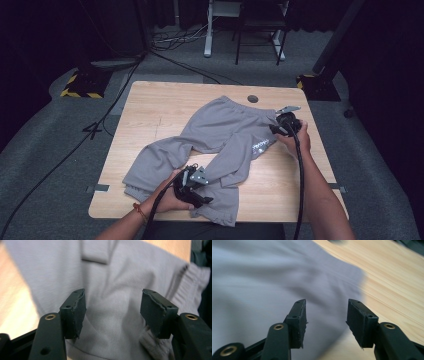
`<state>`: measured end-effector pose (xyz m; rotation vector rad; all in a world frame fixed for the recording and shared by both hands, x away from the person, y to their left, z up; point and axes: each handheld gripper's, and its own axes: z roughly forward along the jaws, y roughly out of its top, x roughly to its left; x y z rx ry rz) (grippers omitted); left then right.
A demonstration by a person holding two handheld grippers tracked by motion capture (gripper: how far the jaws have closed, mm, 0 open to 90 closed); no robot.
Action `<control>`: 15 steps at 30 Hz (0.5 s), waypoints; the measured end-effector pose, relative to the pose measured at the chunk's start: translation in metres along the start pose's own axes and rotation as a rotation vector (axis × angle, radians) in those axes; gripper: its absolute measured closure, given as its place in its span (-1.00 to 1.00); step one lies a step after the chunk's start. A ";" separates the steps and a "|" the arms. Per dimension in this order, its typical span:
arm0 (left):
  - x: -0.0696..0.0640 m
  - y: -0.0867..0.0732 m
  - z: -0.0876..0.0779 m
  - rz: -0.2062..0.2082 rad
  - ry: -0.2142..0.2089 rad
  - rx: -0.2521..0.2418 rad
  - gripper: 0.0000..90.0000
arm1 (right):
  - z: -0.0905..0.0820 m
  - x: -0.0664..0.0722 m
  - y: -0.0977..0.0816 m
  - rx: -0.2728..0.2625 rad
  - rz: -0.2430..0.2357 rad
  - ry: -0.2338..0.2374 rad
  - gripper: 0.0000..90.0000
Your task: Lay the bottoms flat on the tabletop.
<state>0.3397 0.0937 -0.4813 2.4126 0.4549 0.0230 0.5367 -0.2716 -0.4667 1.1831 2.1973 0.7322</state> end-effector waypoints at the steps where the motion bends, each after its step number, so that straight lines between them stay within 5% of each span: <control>1: -0.001 0.002 -0.001 -0.003 -0.007 -0.020 -0.17 | -0.009 0.008 -0.001 -0.038 -0.022 0.053 0.17; 2: -0.004 0.005 -0.002 0.005 -0.013 -0.035 -0.19 | -0.017 0.018 -0.003 -0.065 -0.046 0.122 0.19; 6: -0.026 0.025 0.009 0.038 -0.044 -0.062 -0.21 | -0.038 0.059 -0.015 -0.064 -0.181 0.279 0.26; 9: -0.039 0.037 0.028 0.052 -0.050 -0.049 -0.22 | -0.038 0.078 -0.026 -0.032 -0.202 0.318 0.27; 11: -0.044 0.041 0.040 0.058 -0.024 -0.024 -0.22 | -0.032 0.083 -0.030 -0.023 -0.210 0.295 0.22; 15: -0.043 0.037 0.046 0.069 -0.019 -0.001 -0.03 | -0.017 0.069 -0.030 -0.020 -0.111 0.266 0.22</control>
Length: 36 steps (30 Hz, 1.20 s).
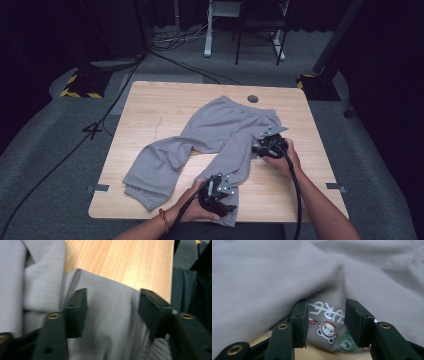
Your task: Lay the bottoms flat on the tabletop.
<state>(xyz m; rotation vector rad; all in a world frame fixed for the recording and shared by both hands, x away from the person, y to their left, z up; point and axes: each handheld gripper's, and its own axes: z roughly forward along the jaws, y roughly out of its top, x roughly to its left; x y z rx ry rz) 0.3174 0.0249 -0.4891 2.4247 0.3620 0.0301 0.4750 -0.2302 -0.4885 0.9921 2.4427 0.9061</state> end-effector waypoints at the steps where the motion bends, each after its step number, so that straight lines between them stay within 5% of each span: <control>1: 0.002 -0.002 -0.004 0.009 -0.011 0.014 0.02 | 0.001 -0.005 0.000 0.003 0.016 0.000 0.25; 5: 0.010 -0.015 -0.017 0.011 -0.040 0.025 0.24 | 0.002 -0.033 0.000 0.024 0.080 -0.090 0.33; 9: 0.018 -0.031 -0.031 -0.005 -0.048 0.034 0.28 | 0.003 -0.055 -0.004 0.027 0.057 -0.240 0.39; 12: 0.025 -0.040 -0.041 -0.019 -0.043 0.040 0.28 | 0.001 -0.071 -0.006 0.041 0.106 -0.264 0.35; 15: 0.028 -0.046 -0.046 -0.028 -0.097 0.041 0.26 | 0.000 -0.082 -0.007 0.062 0.109 -0.320 0.29; 18: 0.020 -0.047 -0.046 -0.017 -0.109 0.041 0.19 | -0.001 -0.090 -0.007 0.064 0.159 -0.301 0.18; 20: 0.014 -0.045 -0.044 -0.007 -0.110 0.038 0.09 | -0.001 -0.087 -0.006 0.074 0.133 -0.317 0.08; 24: 0.007 -0.042 -0.052 -0.013 -0.060 -0.036 -0.16 | -0.010 -0.067 -0.001 0.005 0.127 -0.258 -0.03; 27: 0.020 -0.045 -0.068 -0.063 0.030 -0.102 -0.26 | -0.019 -0.031 0.007 -0.060 0.058 -0.126 -0.03; 29: 0.036 -0.049 -0.079 -0.114 0.120 -0.135 -0.34 | -0.021 -0.001 0.013 -0.079 -0.015 -0.029 -0.03; 31: 0.057 -0.055 -0.091 -0.148 0.253 -0.141 -0.34 | -0.018 0.028 0.016 -0.079 -0.054 0.056 -0.05; 36: 0.118 -0.084 -0.117 -0.330 0.397 -0.180 -0.31 | -0.010 0.090 0.018 -0.041 -0.197 0.206 -0.07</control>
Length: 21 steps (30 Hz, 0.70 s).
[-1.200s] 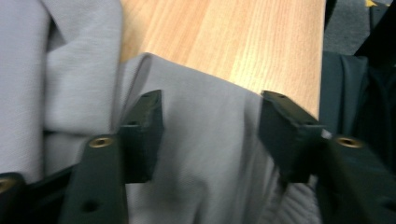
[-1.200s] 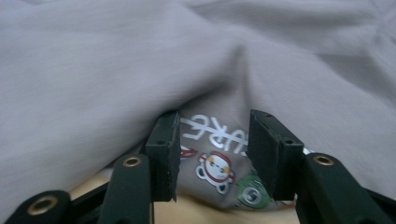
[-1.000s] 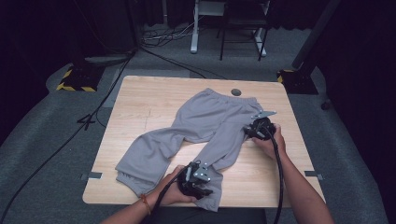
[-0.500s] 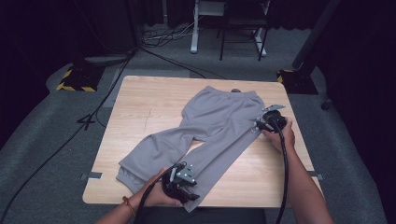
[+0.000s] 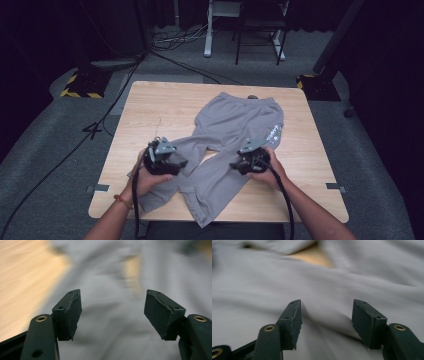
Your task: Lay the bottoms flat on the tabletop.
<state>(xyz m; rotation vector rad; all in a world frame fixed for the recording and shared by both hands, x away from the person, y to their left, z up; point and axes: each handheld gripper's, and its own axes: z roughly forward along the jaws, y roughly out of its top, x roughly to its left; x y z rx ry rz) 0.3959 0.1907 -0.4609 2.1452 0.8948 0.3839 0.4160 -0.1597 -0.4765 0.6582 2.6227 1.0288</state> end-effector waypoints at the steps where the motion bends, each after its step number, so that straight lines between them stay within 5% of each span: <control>1: 0.012 -0.003 0.000 -0.032 0.011 0.012 -0.29 | 0.003 0.009 0.001 0.008 -0.022 0.013 -0.07; 3: 0.027 -0.010 -0.001 -0.082 0.006 0.029 -0.29 | 0.005 0.022 0.001 0.027 -0.055 0.051 -0.08; 5: 0.032 -0.018 -0.003 -0.081 0.019 0.055 -0.28 | 0.007 0.029 -0.001 0.095 -0.081 0.048 -0.10; 7: 0.032 -0.024 -0.003 -0.076 0.005 0.079 -0.28 | 0.003 0.028 -0.004 0.116 -0.051 0.070 -0.10; 9: 0.026 -0.031 -0.005 -0.064 0.023 0.105 -0.27 | -0.004 0.027 -0.009 0.129 -0.095 0.071 -0.11; 11: 0.020 -0.036 -0.006 -0.061 0.005 0.118 -0.25 | -0.011 0.022 -0.017 0.140 -0.069 0.094 -0.11; 13: 0.010 -0.041 -0.007 -0.042 -0.014 0.144 -0.24 | -0.021 0.016 -0.025 0.165 -0.093 0.093 -0.14; 21: -0.036 -0.045 -0.009 0.015 -0.135 0.191 -0.19 | -0.061 -0.016 -0.059 0.313 -0.062 0.096 -0.23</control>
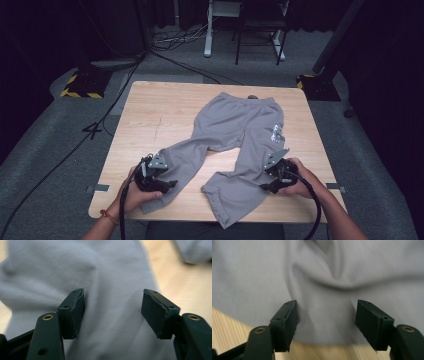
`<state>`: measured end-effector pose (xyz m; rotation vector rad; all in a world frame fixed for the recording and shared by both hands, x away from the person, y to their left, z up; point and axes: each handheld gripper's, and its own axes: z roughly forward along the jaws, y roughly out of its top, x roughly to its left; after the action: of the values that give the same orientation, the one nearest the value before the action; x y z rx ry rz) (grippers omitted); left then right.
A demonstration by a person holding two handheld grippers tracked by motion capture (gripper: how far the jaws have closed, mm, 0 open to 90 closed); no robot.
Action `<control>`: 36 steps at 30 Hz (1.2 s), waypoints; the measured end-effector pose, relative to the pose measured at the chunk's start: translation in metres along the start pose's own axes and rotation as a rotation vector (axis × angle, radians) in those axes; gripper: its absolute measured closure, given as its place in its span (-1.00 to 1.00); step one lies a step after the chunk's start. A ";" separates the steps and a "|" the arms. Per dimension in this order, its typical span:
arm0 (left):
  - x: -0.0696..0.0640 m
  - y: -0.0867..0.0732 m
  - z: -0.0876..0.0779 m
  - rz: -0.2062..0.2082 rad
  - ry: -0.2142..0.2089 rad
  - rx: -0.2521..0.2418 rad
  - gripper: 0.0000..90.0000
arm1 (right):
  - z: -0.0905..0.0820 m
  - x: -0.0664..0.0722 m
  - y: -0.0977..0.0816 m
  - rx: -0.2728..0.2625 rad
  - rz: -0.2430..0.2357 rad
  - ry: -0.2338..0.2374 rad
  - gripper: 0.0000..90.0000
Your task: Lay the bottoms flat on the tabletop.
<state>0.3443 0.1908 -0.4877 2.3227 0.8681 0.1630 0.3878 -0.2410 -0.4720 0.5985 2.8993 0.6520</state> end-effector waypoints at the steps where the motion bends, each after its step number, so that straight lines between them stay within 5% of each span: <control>1: -0.009 0.002 0.001 0.011 -0.021 0.012 -0.19 | -0.002 0.000 -0.002 0.004 0.003 -0.012 -0.22; 3: -0.028 0.005 0.005 0.036 -0.038 0.025 -0.19 | -0.006 -0.001 -0.003 -0.050 0.031 -0.033 -0.20; 5: -0.049 0.010 0.011 0.066 -0.074 0.038 -0.19 | -0.009 0.000 0.000 -0.173 0.102 -0.053 -0.16; 7: -0.066 0.014 0.017 0.090 -0.100 0.036 -0.21 | -0.006 0.006 0.008 -0.230 0.110 -0.067 -0.17; 13: -0.099 0.032 0.030 0.132 -0.201 0.026 -0.23 | 0.014 0.029 0.031 -0.250 0.037 -0.064 -0.16; 17: -0.103 0.050 0.019 0.176 -0.161 -0.044 -0.29 | 0.021 0.040 0.043 -0.264 0.013 -0.067 -0.13; 19: -0.091 0.063 0.006 0.179 -0.106 -0.110 -0.31 | 0.021 0.051 0.046 -0.279 -0.023 -0.037 -0.12; 22: -0.063 0.078 0.001 0.170 -0.049 -0.136 -0.30 | 0.021 0.069 0.050 -0.290 -0.070 0.034 -0.10; 24: -0.040 0.088 0.009 0.176 0.018 -0.125 -0.29 | 0.024 0.077 0.054 -0.294 -0.091 0.072 -0.12; 28: 0.006 0.105 0.040 0.105 0.074 -0.099 -0.25 | 0.036 0.083 0.063 -0.274 -0.099 0.103 -0.14; 31: 0.029 0.112 0.062 0.039 0.084 -0.079 -0.26 | 0.044 0.089 0.063 -0.233 -0.140 0.109 0.10; 34: 0.038 0.117 0.079 0.037 0.175 -0.075 -0.26 | 0.040 0.091 0.060 -0.227 -0.162 0.137 0.49; 36: 0.044 0.119 0.084 0.027 0.194 -0.068 -0.28 | 0.037 0.093 0.055 -0.221 -0.183 0.168 0.72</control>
<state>0.4702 0.1058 -0.4857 2.2827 0.9105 0.4287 0.3292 -0.1435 -0.4837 0.2596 2.9264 1.0208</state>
